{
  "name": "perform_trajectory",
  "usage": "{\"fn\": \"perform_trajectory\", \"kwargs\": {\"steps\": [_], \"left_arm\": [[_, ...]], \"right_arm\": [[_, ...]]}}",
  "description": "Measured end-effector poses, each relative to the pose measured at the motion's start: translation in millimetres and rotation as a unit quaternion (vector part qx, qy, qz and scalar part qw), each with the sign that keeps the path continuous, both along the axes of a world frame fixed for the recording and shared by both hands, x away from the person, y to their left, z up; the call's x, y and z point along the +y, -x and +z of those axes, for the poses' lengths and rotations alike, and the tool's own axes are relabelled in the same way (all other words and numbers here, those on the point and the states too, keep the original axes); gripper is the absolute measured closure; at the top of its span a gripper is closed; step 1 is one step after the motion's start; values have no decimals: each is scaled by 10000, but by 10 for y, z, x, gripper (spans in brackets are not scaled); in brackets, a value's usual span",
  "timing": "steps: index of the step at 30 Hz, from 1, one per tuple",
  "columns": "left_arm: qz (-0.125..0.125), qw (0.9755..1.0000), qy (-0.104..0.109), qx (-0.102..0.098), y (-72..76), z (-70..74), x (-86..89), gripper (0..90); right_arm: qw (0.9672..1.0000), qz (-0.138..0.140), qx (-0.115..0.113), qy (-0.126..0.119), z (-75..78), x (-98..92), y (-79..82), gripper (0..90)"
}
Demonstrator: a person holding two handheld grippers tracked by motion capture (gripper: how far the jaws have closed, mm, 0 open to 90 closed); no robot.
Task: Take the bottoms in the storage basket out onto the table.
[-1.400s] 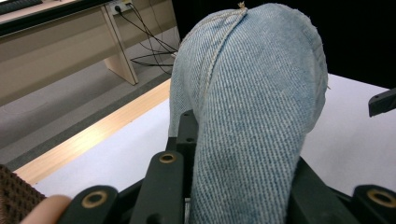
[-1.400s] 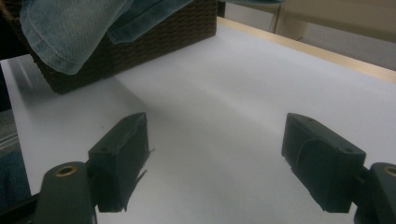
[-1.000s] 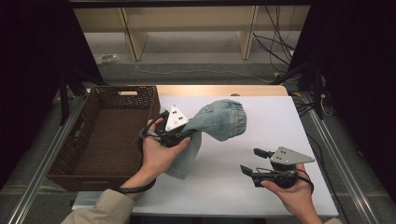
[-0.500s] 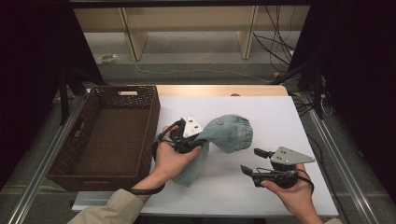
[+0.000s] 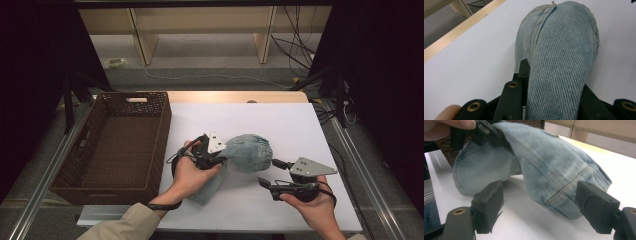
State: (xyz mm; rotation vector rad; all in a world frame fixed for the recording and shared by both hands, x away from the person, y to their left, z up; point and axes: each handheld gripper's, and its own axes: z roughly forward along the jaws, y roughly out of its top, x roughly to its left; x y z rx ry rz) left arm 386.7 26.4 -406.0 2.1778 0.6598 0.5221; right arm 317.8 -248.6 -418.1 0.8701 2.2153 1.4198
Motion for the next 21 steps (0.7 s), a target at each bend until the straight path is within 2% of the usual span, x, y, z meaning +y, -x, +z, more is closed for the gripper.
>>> {"fn": "perform_trajectory", "kwargs": {"steps": [8, 11, 12, 15, 17, 18, 21], "left_arm": [[-153, 9992, -312, 210, -23, -210, -81, 712], [-170, 9986, -387, 323, -59, -229, -57, 673], [-154, 9981, -435, 411, -73, -225, -46, 633], [-17, 9977, -445, 509, -102, -212, -7, 474], [203, 9977, -436, 467, -102, -195, 22, 335], [225, 9977, -456, 453, -95, -177, 47, 278], [203, 9985, -287, 425, -48, -85, 146, 156]], "right_arm": [[10000, 2, 17, 10, -3, -2, 0, 240], [10000, 18, 14, 0, -4, 1, 2, 240], [10000, 18, 12, 3, -4, 1, 2, 240], [10000, 22, 27, 19, -4, -1, 2, 239], [10000, 24, 37, 21, -5, 0, 3, 239], [10000, 23, 35, 25, -5, 1, 2, 238], [10000, 28, 35, 13, -4, 0, 3, 237]]}}
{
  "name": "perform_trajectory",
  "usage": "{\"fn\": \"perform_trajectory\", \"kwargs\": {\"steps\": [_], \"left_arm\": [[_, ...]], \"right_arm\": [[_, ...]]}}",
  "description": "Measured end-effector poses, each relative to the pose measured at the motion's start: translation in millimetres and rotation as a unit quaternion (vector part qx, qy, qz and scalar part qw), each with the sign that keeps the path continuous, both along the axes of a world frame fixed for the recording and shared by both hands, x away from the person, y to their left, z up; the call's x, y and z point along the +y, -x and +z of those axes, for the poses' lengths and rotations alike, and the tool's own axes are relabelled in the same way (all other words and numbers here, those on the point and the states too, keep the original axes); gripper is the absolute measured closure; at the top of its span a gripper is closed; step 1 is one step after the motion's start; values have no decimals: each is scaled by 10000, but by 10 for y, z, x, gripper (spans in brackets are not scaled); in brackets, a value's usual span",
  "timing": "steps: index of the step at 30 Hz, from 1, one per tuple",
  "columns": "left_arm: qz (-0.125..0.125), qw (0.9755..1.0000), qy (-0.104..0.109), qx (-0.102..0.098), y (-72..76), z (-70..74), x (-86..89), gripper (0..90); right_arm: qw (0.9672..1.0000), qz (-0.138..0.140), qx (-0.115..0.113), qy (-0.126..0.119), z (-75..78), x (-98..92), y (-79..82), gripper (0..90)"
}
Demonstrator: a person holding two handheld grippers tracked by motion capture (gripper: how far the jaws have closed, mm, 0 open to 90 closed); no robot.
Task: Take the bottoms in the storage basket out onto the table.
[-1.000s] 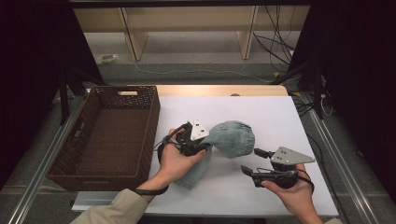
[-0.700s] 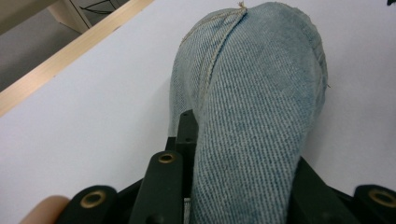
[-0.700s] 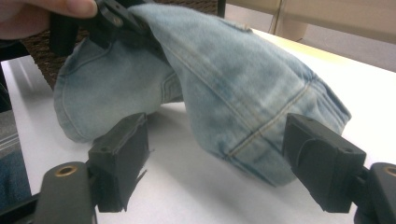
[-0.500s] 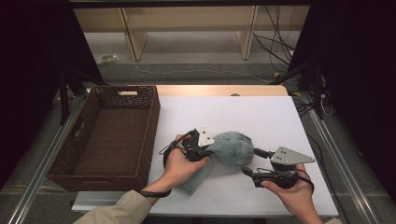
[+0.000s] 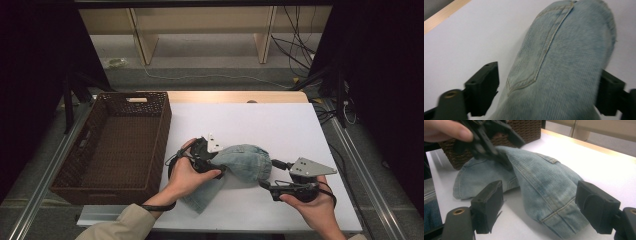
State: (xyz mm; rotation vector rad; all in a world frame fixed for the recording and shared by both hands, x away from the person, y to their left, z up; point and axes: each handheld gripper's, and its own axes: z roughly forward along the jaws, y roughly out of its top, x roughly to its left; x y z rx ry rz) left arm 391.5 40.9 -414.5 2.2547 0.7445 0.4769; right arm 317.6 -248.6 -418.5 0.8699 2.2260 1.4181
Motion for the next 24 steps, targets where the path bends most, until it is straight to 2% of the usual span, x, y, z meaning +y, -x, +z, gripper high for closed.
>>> {"fn": "perform_trajectory", "kwargs": {"steps": [1, 3, 5, 6, 8, 12, 18, 24], "left_arm": [[-58, 9999, 19, -85, 21, 47, 45, 129], [-135, 9993, 320, -131, 54, 154, 141, 46], [-227, 9977, 600, -199, 89, 279, 250, 27], [-232, 9967, 721, -297, 115, 355, 319, 6], [-235, 9948, 865, -483, 157, 461, 438, 0], [-87, 9925, 1082, -564, 230, 591, 678, 0], [139, 9897, 1269, -653, 340, 608, 1019, 0], [224, 9878, 1369, -715, 376, 583, 1157, 0]], "right_arm": [[10000, -1, 2, -3, -1, -2, 0, 236], [10000, 0, 9, -16, -2, -3, -2, 235], [10000, 0, 9, -29, 0, -4, -1, 235], [10000, -5, 6, -18, 1, -4, 0, 234], [10000, -8, 5, -28, 0, -4, 0, 234], [10000, -15, 11, -41, 1, -9, -2, 234], [10000, -28, 0, -40, 3, -14, -7, 234], [10000, -56, -5, -48, 9, -20, -8, 233]]}}
